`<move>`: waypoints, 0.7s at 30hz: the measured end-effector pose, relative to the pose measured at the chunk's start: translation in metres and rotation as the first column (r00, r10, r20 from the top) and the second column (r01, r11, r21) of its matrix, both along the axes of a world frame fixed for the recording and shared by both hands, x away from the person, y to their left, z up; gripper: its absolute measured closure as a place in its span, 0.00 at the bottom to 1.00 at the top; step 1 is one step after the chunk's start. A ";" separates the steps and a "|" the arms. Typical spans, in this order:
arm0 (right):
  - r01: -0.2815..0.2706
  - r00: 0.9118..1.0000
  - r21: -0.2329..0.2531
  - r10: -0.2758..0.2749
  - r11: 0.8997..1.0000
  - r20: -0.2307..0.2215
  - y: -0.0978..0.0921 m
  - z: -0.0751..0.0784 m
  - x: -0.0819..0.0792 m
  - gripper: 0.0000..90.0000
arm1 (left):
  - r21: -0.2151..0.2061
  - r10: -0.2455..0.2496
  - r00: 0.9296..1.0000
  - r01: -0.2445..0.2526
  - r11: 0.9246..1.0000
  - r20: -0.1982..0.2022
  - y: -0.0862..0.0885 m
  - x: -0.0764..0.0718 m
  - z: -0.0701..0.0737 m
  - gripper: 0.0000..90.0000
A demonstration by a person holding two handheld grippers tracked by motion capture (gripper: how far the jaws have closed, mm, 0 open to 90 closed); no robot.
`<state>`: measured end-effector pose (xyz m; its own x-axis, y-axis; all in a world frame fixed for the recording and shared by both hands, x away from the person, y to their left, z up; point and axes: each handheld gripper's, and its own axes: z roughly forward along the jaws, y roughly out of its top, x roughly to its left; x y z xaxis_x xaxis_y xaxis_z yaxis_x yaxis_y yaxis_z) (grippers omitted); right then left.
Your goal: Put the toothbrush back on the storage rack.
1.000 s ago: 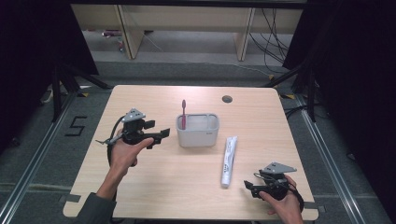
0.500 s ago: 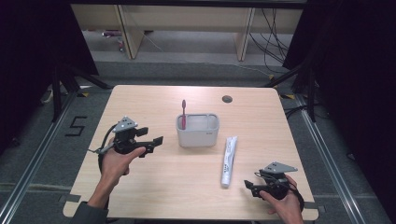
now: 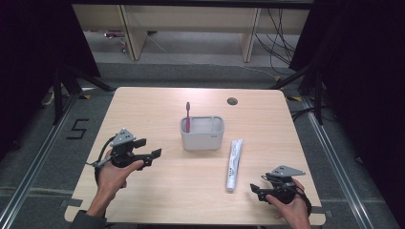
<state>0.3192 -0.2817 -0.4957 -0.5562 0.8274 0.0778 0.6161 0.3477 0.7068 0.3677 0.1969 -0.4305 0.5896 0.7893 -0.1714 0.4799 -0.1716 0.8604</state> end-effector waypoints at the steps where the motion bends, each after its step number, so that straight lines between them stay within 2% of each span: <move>1: -0.010 1.000 0.025 0.010 1.000 -0.019 0.000 -0.001 0.000 0.24 | 0.011 -0.001 1.000 0.001 1.000 -0.004 0.001 -0.002 -0.002 0.27; 3: -0.018 1.000 0.018 0.018 1.000 -0.004 -0.001 -0.002 0.001 0.24 | 0.011 -0.008 1.000 0.008 1.000 -0.010 0.003 -0.005 -0.007 0.27; 4: -0.027 1.000 0.030 0.027 0.999 -0.011 -0.001 -0.002 0.002 0.24 | 0.013 -0.007 1.000 0.007 1.000 -0.013 0.003 -0.007 -0.009 0.27; 5: 0.000 1.000 0.037 0.001 0.999 -0.024 -0.001 -0.001 0.000 0.24 | 0.007 -0.011 1.000 0.011 1.000 -0.013 0.004 -0.008 -0.011 0.27; 6: 0.007 1.000 0.016 -0.007 1.000 0.006 -0.001 -0.002 0.000 0.24 | 0.018 -0.011 1.000 0.011 1.000 -0.018 0.005 -0.010 -0.013 0.27; 8: 0.033 0.999 0.033 -0.032 0.999 -0.027 0.000 0.000 -0.002 0.24 | 0.021 -0.011 1.000 0.012 1.000 -0.025 0.007 -0.014 -0.017 0.27; 9: 0.017 1.000 0.020 -0.017 1.000 0.003 -0.002 0.000 -0.001 0.24 | 0.018 -0.014 0.999 0.014 1.000 -0.030 0.008 -0.015 -0.019 0.27; 10: 0.028 0.999 0.041 -0.028 0.999 -0.021 -0.002 0.000 -0.002 0.24 | 0.026 -0.020 0.999 0.021 0.999 -0.029 0.009 -0.017 -0.020 0.27; 11: 0.031 0.999 0.043 -0.030 0.999 -0.024 -0.002 0.000 -0.003 0.23 | 0.030 -0.021 0.999 0.022 0.999 -0.030 0.011 -0.019 -0.021 0.27; 12: 0.012 1.000 0.021 -0.012 1.000 -0.002 -0.004 0.001 -0.002 0.23 | 0.029 -0.017 0.999 0.018 0.999 -0.032 0.012 -0.021 -0.023 0.27; 13: -0.012 1.000 0.043 0.012 0.999 0.004 -0.005 -0.001 -0.001 0.23 | 0.029 -0.017 0.999 0.018 0.999 -0.032 0.012 -0.021 -0.023 0.27; 14: 0.046 0.998 0.067 -0.043 0.997 -0.043 -0.002 0.000 -0.005 0.24 | 0.041 -0.016 0.999 0.017 0.999 -0.042 0.014 -0.026 -0.025 0.27; 16: 0.043 0.999 0.054 -0.042 0.998 -0.033 -0.003 0.000 -0.004 0.24 | 0.041 -0.024 0.999 0.026 0.999 -0.047 0.016 -0.031 -0.029 0.27; 17: 0.034 0.999 0.021 -0.034 0.999 -0.015 -0.006 0.001 -0.004 0.23 | 0.049 -0.019 0.999 0.021 0.999 -0.050 0.017 -0.034 -0.030 0.27; 21: 0.029 1.000 0.021 -0.029 0.999 -0.010 -0.006 0.001 -0.004 0.24 | 0.064 -0.031 0.998 0.034 0.997 -0.051 0.019 -0.041 -0.036 0.27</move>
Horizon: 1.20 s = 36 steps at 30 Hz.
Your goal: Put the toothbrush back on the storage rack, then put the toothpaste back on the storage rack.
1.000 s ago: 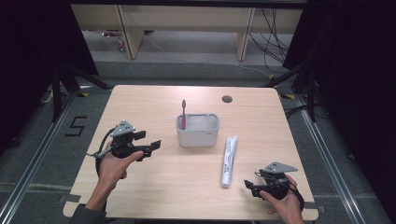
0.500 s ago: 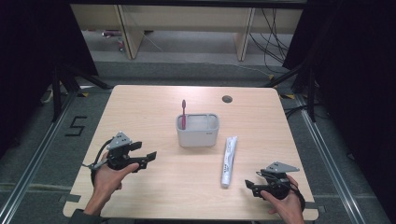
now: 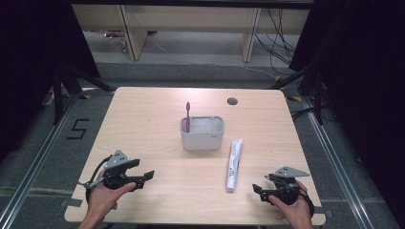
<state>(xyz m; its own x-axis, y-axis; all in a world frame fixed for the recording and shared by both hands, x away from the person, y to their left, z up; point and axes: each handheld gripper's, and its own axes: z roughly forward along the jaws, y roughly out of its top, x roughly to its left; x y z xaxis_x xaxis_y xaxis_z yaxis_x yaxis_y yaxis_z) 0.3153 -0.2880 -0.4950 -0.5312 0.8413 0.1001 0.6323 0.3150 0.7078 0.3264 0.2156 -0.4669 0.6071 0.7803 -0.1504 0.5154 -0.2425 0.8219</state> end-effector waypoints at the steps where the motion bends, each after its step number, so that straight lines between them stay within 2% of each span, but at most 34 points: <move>1: -0.007 1.000 -0.008 0.007 1.000 0.021 0.000 -0.001 0.001 0.24 | 0.010 -0.007 1.000 0.007 1.000 -0.001 0.000 -0.002 -0.001 0.27; 4: 0.005 1.000 0.019 -0.005 1.000 -0.006 0.001 -0.001 -0.001 0.24 | 0.029 -0.014 1.000 0.014 0.999 -0.007 0.001 -0.007 -0.005 0.27; 5: 0.008 1.000 0.009 -0.008 1.000 0.003 0.000 0.000 -0.002 0.24 | 0.030 -0.012 1.000 0.012 0.999 -0.005 0.001 -0.009 -0.007 0.27; 6: 0.019 1.000 0.013 -0.019 1.000 -0.008 0.001 0.000 -0.002 0.24 | 0.033 -0.018 1.000 0.018 0.999 -0.006 0.001 -0.010 -0.009 0.27; 7: 0.021 1.000 -0.002 -0.021 1.000 0.002 0.000 0.000 -0.003 0.24 | 0.069 -0.038 0.999 0.039 0.997 -0.014 0.004 -0.011 -0.009 0.27; 8: 0.015 1.000 -0.001 -0.015 1.000 0.009 -0.001 0.000 -0.002 0.24 | 0.041 -0.023 1.000 0.024 0.999 -0.015 0.002 -0.012 -0.012 0.27; 9: -0.002 1.000 0.001 0.002 1.000 0.025 -0.002 -0.001 -0.001 0.24 | 0.036 -0.018 1.000 0.018 0.999 -0.015 0.002 -0.014 -0.014 0.27; 10: 0.004 1.000 0.009 -0.004 1.000 0.015 -0.001 -0.001 -0.001 0.24 | 0.057 -0.038 0.999 0.040 0.998 -0.029 0.004 -0.016 -0.015 0.27; 11: 0.022 1.000 0.033 -0.021 0.999 -0.006 0.001 -0.002 -0.003 0.24 | 0.030 -0.035 0.999 0.036 0.999 -0.030 0.003 -0.018 -0.017 0.26; 12: 0.040 0.999 0.032 -0.040 0.999 -0.019 0.001 -0.001 -0.004 0.24 | 0.053 -0.039 0.999 0.040 0.998 -0.028 0.004 -0.020 -0.018 0.26; 13: 0.038 0.999 0.031 -0.037 0.999 -0.029 0.001 0.000 -0.004 0.24 | 0.046 -0.033 0.999 0.034 0.998 -0.026 0.004 -0.022 -0.019 0.26; 14: 0.006 1.000 0.002 -0.006 1.000 0.018 -0.002 -0.001 -0.001 0.24 | 0.089 -0.054 0.998 0.056 0.994 -0.025 0.007 -0.023 -0.019 0.25; 15: 0.011 1.000 0.021 -0.011 1.000 -0.001 0.000 -0.002 -0.001 0.24 | 0.092 -0.049 0.998 0.052 0.994 -0.030 0.008 -0.025 -0.020 0.24; 16: 0.015 1.000 0.015 -0.015 1.000 -0.014 -0.001 -0.001 -0.001 0.24 | 0.098 -0.048 0.998 0.051 0.994 -0.031 0.010 -0.026 -0.020 0.24; 17: 0.012 1.000 0.028 -0.012 1.000 -0.011 0.000 -0.002 -0.001 0.24 | 0.061 -0.028 0.999 0.029 0.998 -0.023 0.008 -0.028 -0.022 0.24; 18: -0.001 1.000 0.025 0.001 1.000 -0.010 0.000 -0.002 0.000 0.24 | 0.073 -0.030 0.999 0.032 0.997 -0.028 0.010 -0.029 -0.022 0.24; 19: 0.017 0.999 0.023 -0.016 1.000 -0.029 0.001 -0.001 -0.001 0.24 | 0.088 -0.043 0.999 0.045 0.995 -0.026 0.012 -0.030 -0.023 0.24; 21: 0.013 1.000 -0.009 -0.013 1.000 0.005 0.001 -0.001 0.000 0.24 | 0.098 -0.042 0.999 0.045 0.994 -0.027 0.013 -0.032 -0.024 0.24; 22: 0.013 1.000 -0.007 -0.013 1.000 0.004 0.001 0.000 0.000 0.24 | 0.101 -0.037 0.999 0.039 0.994 -0.021 0.014 -0.034 -0.025 0.24; 23: 0.017 1.000 -0.005 -0.017 1.000 0.003 0.001 0.000 0.000 0.24 | 0.106 -0.040 0.999 0.044 0.993 -0.035 0.015 -0.034 -0.026 0.24; 25: 0.002 1.000 0.021 -0.001 1.000 -0.008 0.002 -0.001 0.002 0.24 | 0.114 -0.039 0.999 0.043 0.992 -0.037 0.015 -0.035 -0.028 0.23; 26: 0.009 1.000 -0.008 -0.009 1.000 0.001 0.002 0.000 0.002 0.24 | 0.115 -0.037 0.999 0.041 0.993 -0.037 0.015 -0.036 -0.030 0.23; 28: 0.027 0.999 0.035 -0.026 0.999 -0.029 0.006 0.001 0.002 0.24 | 0.128 -0.037 0.998 0.042 0.991 -0.042 0.016 -0.037 -0.033 0.23; 29: 0.001 1.000 0.014 -0.001 1.000 -0.013 0.004 0.002 0.005 0.24 | 0.126 -0.041 0.998 0.046 0.991 -0.048 0.016 -0.038 -0.033 0.23; 30: 0.013 1.000 0.029 -0.012 1.000 -0.025 0.006 0.004 0.006 0.24 | 0.126 -0.039 0.998 0.045 0.991 -0.053 0.016 -0.038 -0.034 0.23; 31: -0.011 1.000 0.024 0.011 1.000 -0.011 0.006 0.005 0.009 0.24 | 0.132 -0.034 0.998 0.040 0.990 -0.048 0.016 -0.038 -0.035 0.23; 32: 0.017 0.999 0.034 -0.016 0.999 -0.031 0.009 0.008 0.009 0.24 | 0.135 -0.036 0.998 0.042 0.990 -0.045 0.016 -0.038 -0.036 0.23; 33: -0.011 1.000 0.008 0.011 1.000 -0.016 0.009 0.009 0.013 0.24 | 0.144 -0.043 0.998 0.050 0.988 -0.054 0.017 -0.038 -0.037 0.23; 34: -0.017 1.000 0.016 0.017 1.000 -0.021 0.011 0.011 0.016 0.24 | 0.147 -0.041 0.998 0.049 0.988 -0.055 0.016 -0.039 -0.038 0.23; 36: -0.023 1.000 -0.008 0.023 1.000 -0.017 0.013 0.014 0.022 0.24 | 0.153 -0.050 0.997 0.058 0.987 -0.057 0.016 -0.040 -0.037 0.23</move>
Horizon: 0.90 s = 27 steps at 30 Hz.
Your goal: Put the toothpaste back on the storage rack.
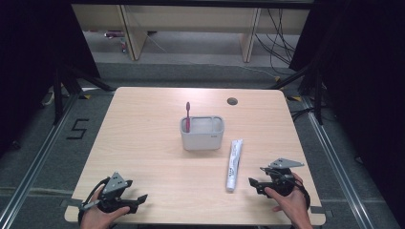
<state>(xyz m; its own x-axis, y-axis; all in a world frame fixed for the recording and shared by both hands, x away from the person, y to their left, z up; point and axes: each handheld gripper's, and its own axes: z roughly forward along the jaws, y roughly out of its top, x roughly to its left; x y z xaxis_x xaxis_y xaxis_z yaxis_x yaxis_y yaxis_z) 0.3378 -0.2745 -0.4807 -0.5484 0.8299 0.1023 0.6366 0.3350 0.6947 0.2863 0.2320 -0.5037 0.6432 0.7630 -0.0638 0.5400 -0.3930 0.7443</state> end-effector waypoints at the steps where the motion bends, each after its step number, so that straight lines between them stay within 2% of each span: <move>1: 0.031 0.999 0.012 -0.030 0.999 -0.029 0.004 0.002 0.000 0.24 | -0.002 0.006 1.000 -0.006 1.000 0.001 0.000 -0.001 0.000 0.23; 2: 0.028 0.999 0.014 -0.027 1.000 -0.036 0.006 0.003 0.003 0.24 | -0.005 0.003 1.000 -0.003 1.000 0.007 0.000 -0.001 0.000 0.23; 3: 0.044 0.997 0.012 -0.043 0.999 -0.064 0.009 0.007 0.004 0.24 | -0.040 0.021 1.000 -0.020 0.999 0.017 -0.001 -0.001 -0.001 0.23; 4: -0.007 1.000 -0.011 0.007 1.000 -0.014 0.007 0.006 0.011 0.23 | -0.012 0.002 1.000 -0.002 1.000 0.011 0.001 -0.001 0.000 0.23; 5: -0.015 1.000 -0.003 0.015 1.000 -0.013 0.009 0.006 0.013 0.23 | -0.014 0.004 1.000 -0.003 1.000 0.012 0.001 -0.001 -0.001 0.23; 7: -0.004 1.000 -0.023 0.003 1.000 -0.029 0.012 0.010 0.015 0.23 | -0.006 -0.001 1.000 0.001 1.000 0.003 0.001 -0.002 0.000 0.23; 8: 0.006 1.000 -0.007 -0.006 1.000 -0.023 0.015 0.010 0.016 0.22 | -0.006 -0.002 1.000 0.002 1.000 0.003 0.001 -0.002 0.000 0.23; 9: -0.011 0.999 -0.033 0.010 0.999 -0.037 0.015 0.012 0.018 0.21 | -0.005 -0.003 1.000 0.003 1.000 0.003 0.001 -0.002 0.000 0.23; 11: -0.010 0.999 -0.041 0.008 0.999 -0.042 0.020 0.012 0.021 0.20 | -0.004 -0.007 1.000 0.007 1.000 0.001 0.001 -0.002 0.000 0.23; 12: -0.003 0.997 -0.047 0.000 0.999 -0.074 0.023 0.014 0.021 0.19 | -0.009 -0.002 1.000 0.002 1.000 0.005 0.000 -0.002 -0.001 0.23; 13: -0.028 0.998 -0.062 0.024 0.998 -0.057 0.025 0.013 0.023 0.19 | -0.003 -0.010 1.000 0.010 1.000 0.006 -0.001 -0.001 -0.001 0.23; 14: -0.007 0.995 -0.055 0.002 0.998 -0.099 0.029 0.015 0.023 0.19 | -0.008 -0.009 1.000 0.009 1.000 0.002 -0.002 -0.001 -0.002 0.23; 16: -0.020 0.994 -0.060 0.013 0.998 -0.104 0.031 0.016 0.024 0.19 | -0.007 -0.015 1.000 0.015 1.000 0.002 -0.003 0.000 -0.002 0.23; 18: -0.018 0.995 -0.060 0.012 0.998 -0.104 0.036 0.016 0.029 0.18 | -0.029 0.000 1.000 0.000 1.000 0.011 -0.006 -0.001 -0.002 0.23; 19: -0.001 0.993 -0.051 -0.005 0.999 -0.117 0.039 0.016 0.029 0.18 | -0.018 -0.007 1.000 0.007 1.000 0.012 -0.005 -0.001 -0.002 0.23; 20: -0.024 0.993 -0.071 0.015 0.997 -0.119 0.039 0.018 0.031 0.18 | -0.007 -0.016 1.000 0.016 1.000 0.011 -0.005 0.000 -0.001 0.23; 21: -0.017 0.992 -0.072 0.008 0.997 -0.129 0.041 0.018 0.032 0.18 | -0.007 -0.016 1.000 0.016 1.000 0.010 -0.005 0.000 -0.001 0.23; 22: -0.012 0.990 -0.063 0.003 0.998 -0.143 0.043 0.019 0.032 0.18 | -0.027 -0.008 1.000 0.008 1.000 0.008 -0.007 0.000 -0.002 0.23; 23: -0.027 0.992 -0.078 0.017 0.997 -0.128 0.044 0.019 0.035 0.18 | -0.017 -0.014 1.000 0.014 1.000 0.003 -0.007 0.001 -0.002 0.23; 24: -0.025 0.990 -0.072 0.015 0.997 -0.139 0.046 0.019 0.035 0.18 | -0.014 -0.019 1.000 0.019 1.000 0.007 -0.008 0.001 -0.003 0.23; 27: -0.049 0.989 -0.097 0.035 0.994 -0.141 0.053 0.019 0.039 0.18 | -0.013 -0.025 1.000 0.025 1.000 0.006 -0.010 0.002 -0.003 0.23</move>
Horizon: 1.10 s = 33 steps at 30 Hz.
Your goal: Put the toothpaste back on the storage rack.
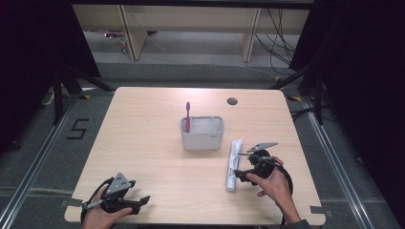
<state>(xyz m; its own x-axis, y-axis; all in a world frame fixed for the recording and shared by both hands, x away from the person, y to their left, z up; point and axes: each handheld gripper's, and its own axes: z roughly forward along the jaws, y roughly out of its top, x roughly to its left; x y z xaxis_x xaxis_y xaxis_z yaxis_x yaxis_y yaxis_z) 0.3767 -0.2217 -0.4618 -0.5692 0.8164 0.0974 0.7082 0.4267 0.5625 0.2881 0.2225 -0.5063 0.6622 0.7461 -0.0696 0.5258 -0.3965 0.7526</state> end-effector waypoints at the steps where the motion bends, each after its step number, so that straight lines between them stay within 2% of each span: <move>1: 0.012 1.000 0.006 -0.012 1.000 -0.006 0.003 -0.001 0.001 0.18 | -0.001 0.001 1.000 -0.001 1.000 0.002 0.000 0.000 0.000 0.24; 3: 0.007 1.000 0.007 -0.007 1.000 0.003 0.006 -0.003 0.003 0.18 | 0.001 -0.002 1.000 0.002 1.000 0.001 0.000 0.001 0.000 0.24; 6: 0.009 1.000 -0.016 -0.010 1.000 -0.026 0.009 -0.004 0.008 0.18 | 0.000 -0.001 1.000 0.001 1.000 0.003 0.000 0.001 0.000 0.24; 7: 0.024 0.999 -0.009 -0.024 1.000 -0.038 0.011 -0.005 0.008 0.18 | 0.000 -0.002 1.000 0.002 1.000 0.003 0.000 0.001 0.000 0.24; 8: 0.012 1.000 -0.021 -0.013 1.000 -0.026 0.012 -0.005 0.011 0.18 | 0.011 -0.009 1.000 0.009 1.000 0.004 0.000 0.001 0.001 0.24; 11: 0.027 0.999 -0.029 -0.028 0.999 -0.045 0.019 -0.004 0.013 0.18 | 0.019 -0.014 1.000 0.014 1.000 -0.001 0.001 0.002 0.001 0.24; 12: 0.019 0.999 -0.036 -0.020 0.999 -0.032 0.021 -0.005 0.015 0.18 | 0.013 -0.009 1.000 0.009 1.000 0.000 0.000 0.001 0.000 0.24; 14: 0.027 0.998 -0.056 -0.030 0.998 -0.047 0.025 -0.005 0.017 0.18 | 0.027 -0.020 1.000 0.020 0.999 -0.001 0.001 0.002 0.001 0.24; 19: 0.024 0.998 -0.088 -0.028 0.996 -0.050 0.033 -0.007 0.023 0.18 | 0.023 -0.018 1.000 0.018 1.000 0.002 0.001 0.001 0.001 0.24; 22: 0.018 0.999 -0.128 -0.023 0.992 -0.039 0.036 -0.010 0.027 0.18 | 0.005 0.001 1.000 -0.001 1.000 0.010 0.000 0.001 0.001 0.24; 24: 0.027 0.998 -0.129 -0.034 0.991 -0.055 0.038 -0.011 0.028 0.18 | 0.013 -0.007 1.000 0.007 1.000 0.006 0.001 0.001 0.002 0.24; 26: 0.025 0.998 -0.131 -0.033 0.991 -0.057 0.040 -0.014 0.030 0.18 | 0.001 0.001 1.000 -0.001 1.000 0.007 0.000 0.001 0.001 0.24; 28: 0.015 0.998 -0.146 -0.024 0.989 -0.057 0.041 -0.016 0.031 0.19 | 0.007 -0.006 1.000 0.006 1.000 0.009 0.001 0.001 0.001 0.24; 29: 0.022 0.997 -0.143 -0.032 0.989 -0.072 0.042 -0.015 0.030 0.20 | 0.011 -0.008 1.000 0.008 1.000 0.006 0.001 0.001 0.002 0.24; 33: 0.004 0.998 -0.149 -0.014 0.989 -0.068 0.041 -0.017 0.032 0.25 | 0.007 0.000 1.000 0.000 1.000 0.010 0.002 0.002 0.001 0.24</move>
